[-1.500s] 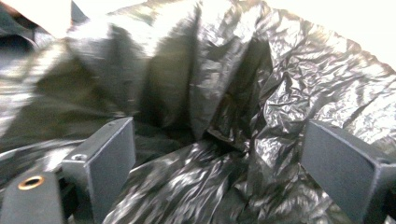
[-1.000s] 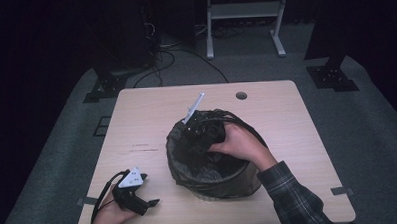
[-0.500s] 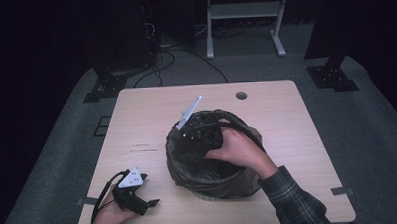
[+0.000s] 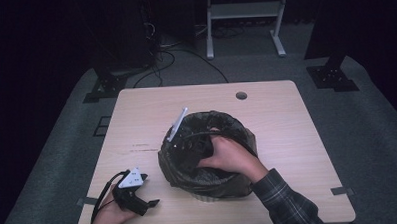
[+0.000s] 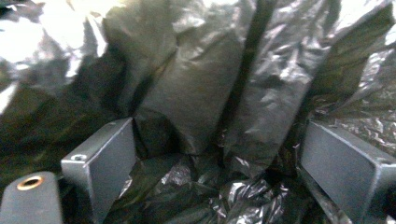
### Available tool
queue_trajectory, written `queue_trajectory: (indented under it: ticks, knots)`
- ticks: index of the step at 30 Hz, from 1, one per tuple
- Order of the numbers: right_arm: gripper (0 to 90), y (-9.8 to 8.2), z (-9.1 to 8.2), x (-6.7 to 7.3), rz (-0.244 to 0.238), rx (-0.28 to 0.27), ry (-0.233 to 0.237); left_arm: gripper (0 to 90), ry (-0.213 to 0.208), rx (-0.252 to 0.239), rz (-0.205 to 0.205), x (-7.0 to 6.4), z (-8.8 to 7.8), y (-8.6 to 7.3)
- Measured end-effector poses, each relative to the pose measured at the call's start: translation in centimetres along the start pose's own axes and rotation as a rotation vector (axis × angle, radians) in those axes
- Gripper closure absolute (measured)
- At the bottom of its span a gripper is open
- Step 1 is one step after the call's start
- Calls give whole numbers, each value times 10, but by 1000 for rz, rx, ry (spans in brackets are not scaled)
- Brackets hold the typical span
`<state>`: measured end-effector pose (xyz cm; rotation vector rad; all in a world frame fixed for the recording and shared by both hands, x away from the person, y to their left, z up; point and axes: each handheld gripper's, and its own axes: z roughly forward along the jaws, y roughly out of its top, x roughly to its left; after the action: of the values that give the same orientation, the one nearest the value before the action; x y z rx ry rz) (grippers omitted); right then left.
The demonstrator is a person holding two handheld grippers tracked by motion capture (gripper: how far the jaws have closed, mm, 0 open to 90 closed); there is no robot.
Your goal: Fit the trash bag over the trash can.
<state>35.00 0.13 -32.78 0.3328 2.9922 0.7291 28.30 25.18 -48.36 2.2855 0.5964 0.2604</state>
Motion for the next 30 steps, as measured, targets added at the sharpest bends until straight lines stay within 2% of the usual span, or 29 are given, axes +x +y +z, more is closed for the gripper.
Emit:
queue_trajectory:
  ticks: [1, 4, 7, 14, 15, 18, 19, 30]
  knots:
    - [91, 0, 3, -1, 1, 19, 5, 0, 0, 0, 1, 0, 0, 0]
    - [91, 0, 2, 0, -10, 16, -2, 0, 0, 0, 1, 0, 0, 0]
    - [91, -1, -7, 0, -4, -36, -2, 0, 0, 1, 1, 0, 0, 0]
    - [91, -7, -26, -2, 7, -96, -15, 0, 1, 1, 1, 0, 0, 0]
    - [91, -11, -35, -3, 12, -121, -20, 0, 1, 1, 1, 0, 0, 0]
    - [91, -15, -43, -4, 14, -143, -24, 0, 1, 1, 1, 0, 0, 0]
    - [91, -21, -51, -6, 21, -168, -31, 0, 1, 1, 1, 0, 0, 0]
    - [92, -49, -82, -11, 52, -259, -65, 0, 1, 1, 1, 0, 0, 0]
